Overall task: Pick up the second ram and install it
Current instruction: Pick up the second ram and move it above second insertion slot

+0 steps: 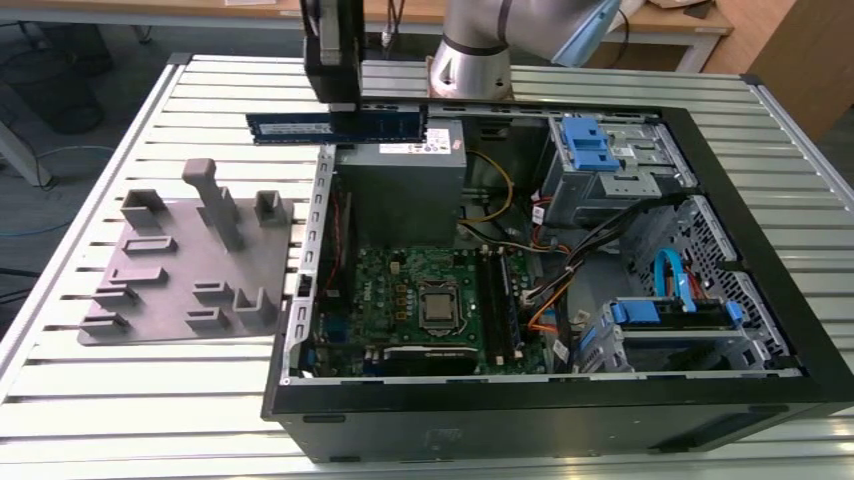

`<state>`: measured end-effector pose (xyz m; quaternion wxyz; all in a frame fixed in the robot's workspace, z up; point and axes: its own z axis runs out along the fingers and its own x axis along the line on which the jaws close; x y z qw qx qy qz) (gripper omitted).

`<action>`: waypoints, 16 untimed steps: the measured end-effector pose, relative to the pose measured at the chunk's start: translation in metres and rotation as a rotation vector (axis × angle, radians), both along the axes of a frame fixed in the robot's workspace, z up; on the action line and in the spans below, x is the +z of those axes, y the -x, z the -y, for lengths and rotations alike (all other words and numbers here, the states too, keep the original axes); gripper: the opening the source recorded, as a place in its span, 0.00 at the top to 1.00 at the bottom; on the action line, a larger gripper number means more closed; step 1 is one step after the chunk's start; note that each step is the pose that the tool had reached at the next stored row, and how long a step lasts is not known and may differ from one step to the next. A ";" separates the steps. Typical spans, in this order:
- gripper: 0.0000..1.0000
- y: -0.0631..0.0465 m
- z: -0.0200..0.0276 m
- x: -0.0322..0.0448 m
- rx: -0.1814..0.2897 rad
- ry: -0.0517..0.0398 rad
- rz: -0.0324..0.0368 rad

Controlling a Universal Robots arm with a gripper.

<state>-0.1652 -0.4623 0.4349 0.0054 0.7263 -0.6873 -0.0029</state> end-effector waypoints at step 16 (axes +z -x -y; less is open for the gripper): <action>0.86 -0.045 0.0000 -0.0291 0.000 0.0000 0.0000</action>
